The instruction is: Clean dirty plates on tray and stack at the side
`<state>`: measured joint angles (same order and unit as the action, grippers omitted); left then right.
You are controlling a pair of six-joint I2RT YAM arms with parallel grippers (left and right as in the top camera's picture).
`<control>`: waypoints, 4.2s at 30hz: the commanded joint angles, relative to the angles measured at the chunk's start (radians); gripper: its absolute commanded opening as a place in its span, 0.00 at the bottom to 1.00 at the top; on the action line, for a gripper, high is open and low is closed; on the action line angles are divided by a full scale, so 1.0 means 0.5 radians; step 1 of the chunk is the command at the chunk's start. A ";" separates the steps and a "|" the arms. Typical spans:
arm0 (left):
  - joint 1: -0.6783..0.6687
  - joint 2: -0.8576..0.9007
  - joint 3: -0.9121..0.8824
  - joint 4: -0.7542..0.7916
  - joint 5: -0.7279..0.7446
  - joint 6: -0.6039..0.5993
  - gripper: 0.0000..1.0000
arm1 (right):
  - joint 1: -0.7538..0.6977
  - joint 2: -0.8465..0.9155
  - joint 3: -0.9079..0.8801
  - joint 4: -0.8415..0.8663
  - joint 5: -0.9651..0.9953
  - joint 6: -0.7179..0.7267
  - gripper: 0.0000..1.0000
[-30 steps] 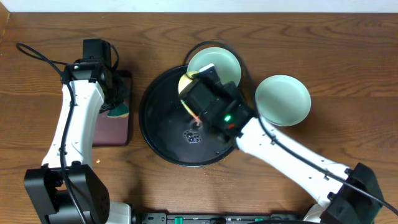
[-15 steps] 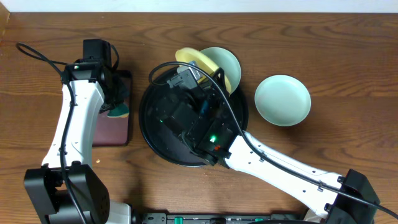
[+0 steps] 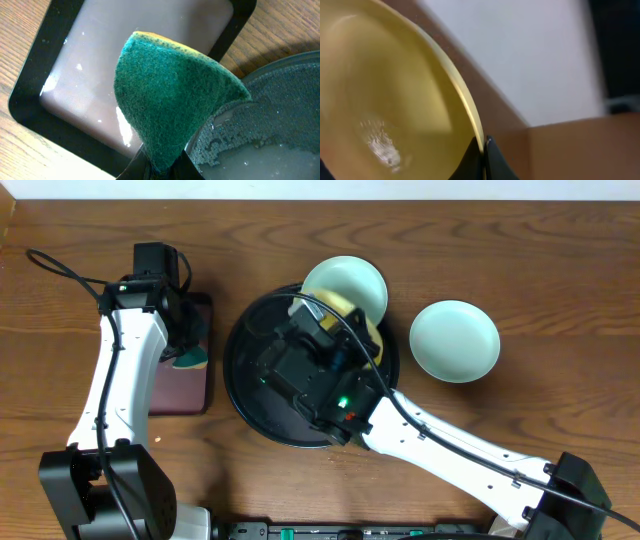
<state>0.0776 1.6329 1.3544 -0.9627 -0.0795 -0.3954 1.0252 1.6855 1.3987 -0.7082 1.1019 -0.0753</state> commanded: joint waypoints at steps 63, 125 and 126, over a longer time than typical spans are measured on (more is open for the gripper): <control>0.005 0.022 -0.005 -0.003 -0.006 0.018 0.08 | -2.422 0.174 -0.332 -0.159 -2.604 0.539 0.38; 0.005 0.022 -0.005 0.044 0.085 0.056 0.08 | -1.555 1.184 1.203 -0.162 -2.795 0.216 0.51; 0.005 0.022 -0.005 0.044 0.085 0.056 0.07 | -1.544 1.218 1.203 -0.141 -2.795 0.189 0.50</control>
<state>0.0776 1.6329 1.3540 -0.9386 -0.0330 -0.3843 0.2325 2.2436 1.9808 -0.7948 -0.2817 0.0792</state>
